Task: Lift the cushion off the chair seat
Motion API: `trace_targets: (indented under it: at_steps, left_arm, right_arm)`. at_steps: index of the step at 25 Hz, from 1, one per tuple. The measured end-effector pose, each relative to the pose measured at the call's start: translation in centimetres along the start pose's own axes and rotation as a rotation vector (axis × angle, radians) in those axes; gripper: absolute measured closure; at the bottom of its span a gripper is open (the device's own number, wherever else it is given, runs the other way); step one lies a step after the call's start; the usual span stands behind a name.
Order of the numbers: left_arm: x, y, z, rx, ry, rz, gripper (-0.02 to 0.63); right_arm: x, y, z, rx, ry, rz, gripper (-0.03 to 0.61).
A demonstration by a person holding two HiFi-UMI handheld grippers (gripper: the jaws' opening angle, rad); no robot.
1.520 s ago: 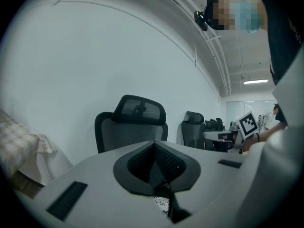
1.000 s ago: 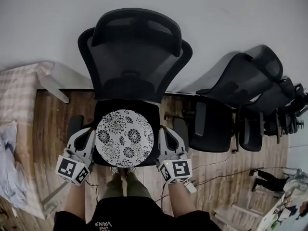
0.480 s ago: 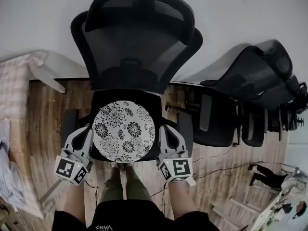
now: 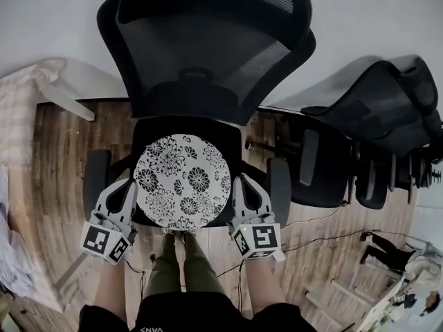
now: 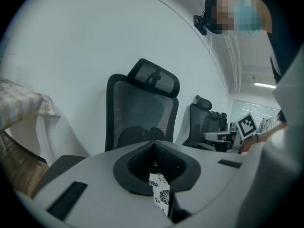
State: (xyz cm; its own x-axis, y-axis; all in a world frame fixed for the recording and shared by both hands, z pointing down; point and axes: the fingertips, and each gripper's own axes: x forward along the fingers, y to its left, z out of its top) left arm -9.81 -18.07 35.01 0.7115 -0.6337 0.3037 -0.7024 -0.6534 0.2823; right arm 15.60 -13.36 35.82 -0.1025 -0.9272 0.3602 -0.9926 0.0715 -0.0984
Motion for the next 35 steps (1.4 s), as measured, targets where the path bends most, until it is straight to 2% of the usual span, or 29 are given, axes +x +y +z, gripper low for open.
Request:
trace_targets:
  at_steps: [16,35]
  left_arm:
    - [1.6,1.1,-6.1,-0.037,0.052,0.014,0.604]
    - [3.3,2.6,-14.3,-0.078,0.151,0.036,0.604]
  right_arm:
    - [1.6,-1.1,-6.7,0.023,0.067,-0.009,0.561]
    - [3.8,-2.2,-15.3,0.015,0.176,-0.008,0.561]
